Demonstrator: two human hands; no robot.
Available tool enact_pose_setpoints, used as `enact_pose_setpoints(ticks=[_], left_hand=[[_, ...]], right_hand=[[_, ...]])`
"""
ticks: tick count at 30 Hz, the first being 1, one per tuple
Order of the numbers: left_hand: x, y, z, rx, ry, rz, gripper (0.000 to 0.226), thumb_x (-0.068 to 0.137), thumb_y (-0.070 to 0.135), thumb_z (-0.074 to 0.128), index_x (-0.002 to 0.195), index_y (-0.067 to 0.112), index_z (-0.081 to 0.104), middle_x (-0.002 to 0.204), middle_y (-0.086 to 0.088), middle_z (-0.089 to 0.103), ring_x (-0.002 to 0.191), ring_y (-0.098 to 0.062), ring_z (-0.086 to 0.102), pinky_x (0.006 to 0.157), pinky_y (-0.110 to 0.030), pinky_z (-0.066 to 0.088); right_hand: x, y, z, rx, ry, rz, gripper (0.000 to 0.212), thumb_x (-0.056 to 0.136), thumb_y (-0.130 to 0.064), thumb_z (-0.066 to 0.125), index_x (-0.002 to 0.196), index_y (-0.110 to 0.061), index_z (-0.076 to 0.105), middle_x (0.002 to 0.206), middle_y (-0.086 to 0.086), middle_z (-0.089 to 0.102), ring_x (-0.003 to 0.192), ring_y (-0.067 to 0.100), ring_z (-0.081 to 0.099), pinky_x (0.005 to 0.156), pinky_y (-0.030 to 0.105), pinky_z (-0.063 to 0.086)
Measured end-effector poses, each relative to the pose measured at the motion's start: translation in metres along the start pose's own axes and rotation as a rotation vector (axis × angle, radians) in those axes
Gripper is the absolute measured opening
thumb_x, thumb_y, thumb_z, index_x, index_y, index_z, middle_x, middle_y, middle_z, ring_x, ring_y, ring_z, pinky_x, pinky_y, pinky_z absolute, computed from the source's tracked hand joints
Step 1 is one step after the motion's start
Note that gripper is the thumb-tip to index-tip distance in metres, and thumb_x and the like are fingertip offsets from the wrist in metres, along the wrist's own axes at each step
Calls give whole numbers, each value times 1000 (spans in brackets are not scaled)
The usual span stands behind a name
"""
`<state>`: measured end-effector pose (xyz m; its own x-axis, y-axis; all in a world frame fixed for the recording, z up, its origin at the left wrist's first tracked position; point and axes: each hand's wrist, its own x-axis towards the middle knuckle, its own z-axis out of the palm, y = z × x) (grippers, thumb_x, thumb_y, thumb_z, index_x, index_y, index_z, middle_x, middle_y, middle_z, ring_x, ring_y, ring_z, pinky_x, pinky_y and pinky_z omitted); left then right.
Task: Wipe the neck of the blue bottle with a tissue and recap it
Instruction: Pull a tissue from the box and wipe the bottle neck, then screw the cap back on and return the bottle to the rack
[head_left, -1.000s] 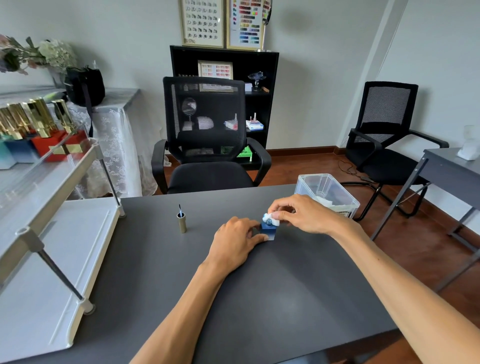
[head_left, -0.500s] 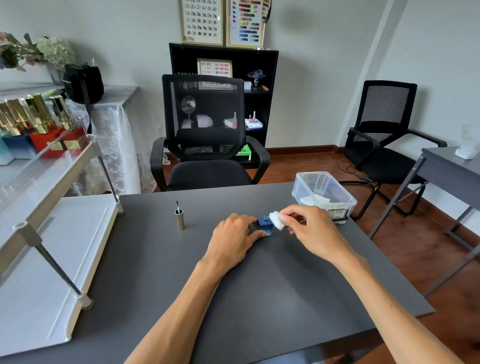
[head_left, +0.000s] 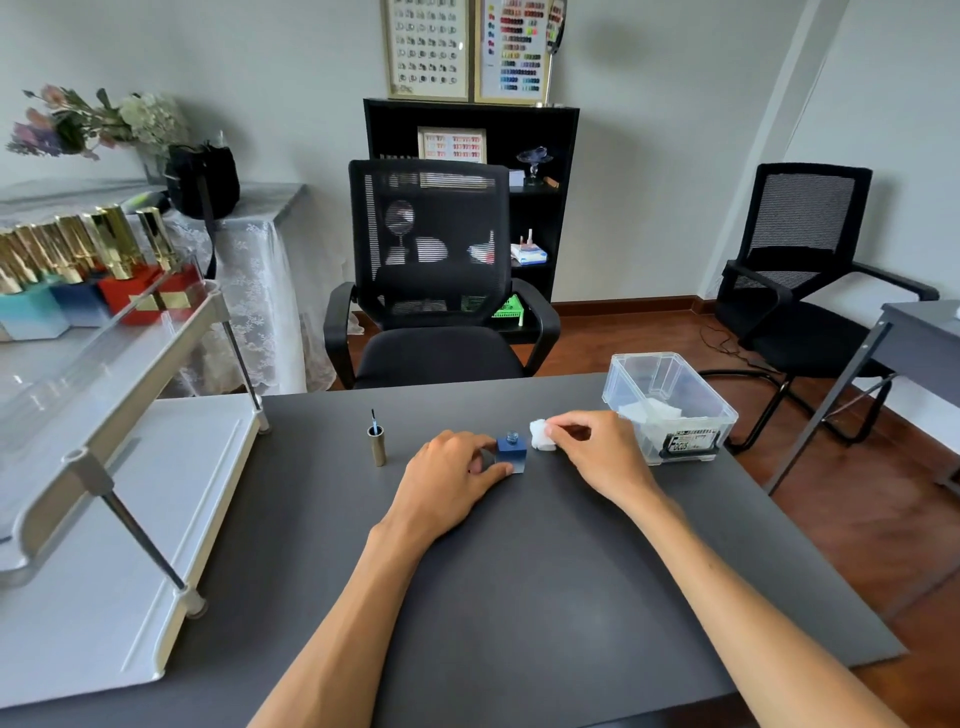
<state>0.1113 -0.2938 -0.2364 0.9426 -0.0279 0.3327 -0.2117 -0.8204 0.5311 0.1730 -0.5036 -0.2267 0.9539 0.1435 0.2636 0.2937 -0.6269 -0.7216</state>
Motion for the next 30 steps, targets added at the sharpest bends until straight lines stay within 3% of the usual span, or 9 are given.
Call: enact_pose_setpoints(ticks=[6,9,14,17,20,24,26,30], left_hand=[[0,1,-1,-4,-7,1,34,90,52,62,113,28,69,78,9,60,81,-11,54,67,-29,44],[-1,-1,0,-1,6,5,32,89,52,63,110,28,69,76,10,59,79,-10,53,64,-28,40],[-4,2,3,57,-2,19,42,91,57,56,87,16,64,74,8,56,80,-14,52,68,-34,48],[-10,3,1,39,-13,25,37,93,51,58,95,15,67,80,7,58,82,-15,52,73,-35,48],[-19,6,-2,22,-21,22,26,94,46,59,96,22,67,86,6,58,88,-14,50,77,-30,46],[-43,5,-7,25,1,-21,34,94,43,60,124,27,63,108,9,61,107,-10,49,91,-23,44],[-56,1,-14,14,58,-46,32,91,42,63,120,29,66,106,13,63,104,-5,53,92,-23,47],[-71,-6,-42,-145,376,-69,15,85,47,71,83,32,69,79,17,66,77,0,62,68,-9,44]], right_hand=[[-6,7,0,69,64,-46,22,91,-29,72,112,-25,76,93,-7,74,79,1,64,70,4,44],[-18,1,-2,98,150,-210,22,93,-28,69,114,-28,73,89,-11,67,82,7,63,68,7,45],[-40,-7,15,104,-2,-248,37,89,-24,74,125,-28,67,100,-12,65,76,9,62,71,9,45],[-41,-12,20,77,-76,-208,43,88,-23,75,129,-27,63,105,-11,64,72,10,58,73,6,43],[-39,-18,23,84,-82,-194,34,87,-24,76,120,-28,67,97,-15,66,69,12,56,68,6,41],[-38,-22,27,142,-123,-157,22,83,-30,78,101,-31,65,85,-14,67,59,6,52,63,11,44],[-37,-20,26,170,-141,-142,20,83,-32,79,98,-33,65,86,-18,69,60,6,53,64,13,46],[-38,-17,25,222,-181,-96,19,82,-34,79,94,-32,65,88,-27,73,65,6,55,67,11,46]])
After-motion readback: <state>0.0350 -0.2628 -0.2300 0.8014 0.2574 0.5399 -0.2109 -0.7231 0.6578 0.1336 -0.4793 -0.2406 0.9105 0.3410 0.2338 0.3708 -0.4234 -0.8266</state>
